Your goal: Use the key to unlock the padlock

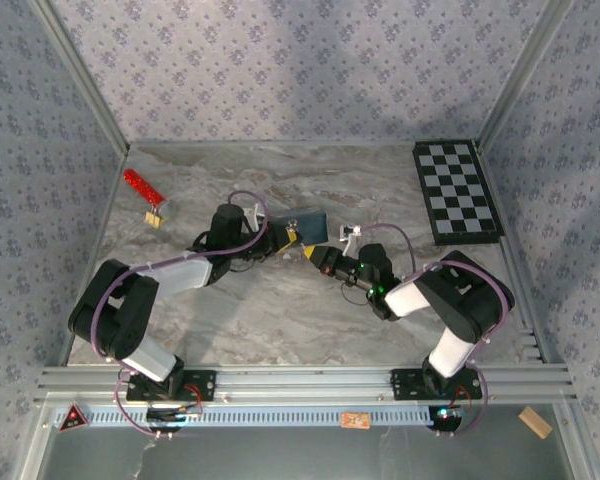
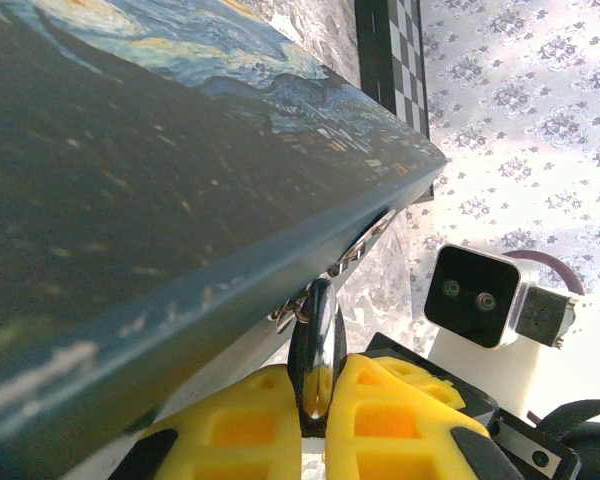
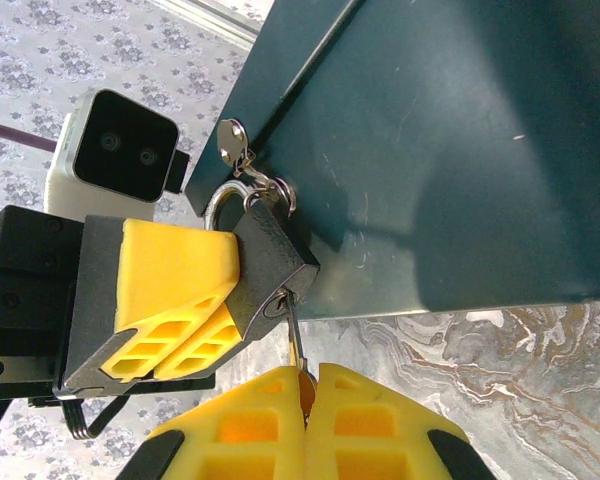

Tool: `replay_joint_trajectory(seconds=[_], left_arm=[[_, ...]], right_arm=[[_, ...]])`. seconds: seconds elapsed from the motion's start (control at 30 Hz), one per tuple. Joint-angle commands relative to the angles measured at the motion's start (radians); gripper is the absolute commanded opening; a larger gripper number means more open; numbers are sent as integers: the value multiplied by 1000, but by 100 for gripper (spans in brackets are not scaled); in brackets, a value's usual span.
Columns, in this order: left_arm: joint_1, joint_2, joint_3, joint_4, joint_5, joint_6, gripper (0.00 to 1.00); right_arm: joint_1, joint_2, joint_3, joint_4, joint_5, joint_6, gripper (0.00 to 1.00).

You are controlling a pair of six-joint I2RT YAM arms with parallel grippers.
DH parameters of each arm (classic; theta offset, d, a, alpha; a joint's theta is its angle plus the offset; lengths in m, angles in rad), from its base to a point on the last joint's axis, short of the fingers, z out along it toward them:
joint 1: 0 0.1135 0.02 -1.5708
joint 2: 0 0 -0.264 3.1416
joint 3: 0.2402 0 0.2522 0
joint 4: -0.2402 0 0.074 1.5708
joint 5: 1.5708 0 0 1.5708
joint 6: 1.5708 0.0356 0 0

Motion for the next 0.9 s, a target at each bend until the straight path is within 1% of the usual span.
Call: replay_joint_trajectory(seconds=[0.0, 0.23, 0.87], left_arm=[[-6, -29, 29, 72, 81, 9, 0], [-6, -23, 19, 121, 96, -7, 0], [-1, -10, 21, 102, 89, 0, 0]], right_arm=[[6, 4, 25, 70, -27, 26, 0], [6, 10, 20, 93, -37, 37, 0], [13, 13, 23, 104, -49, 37, 0]])
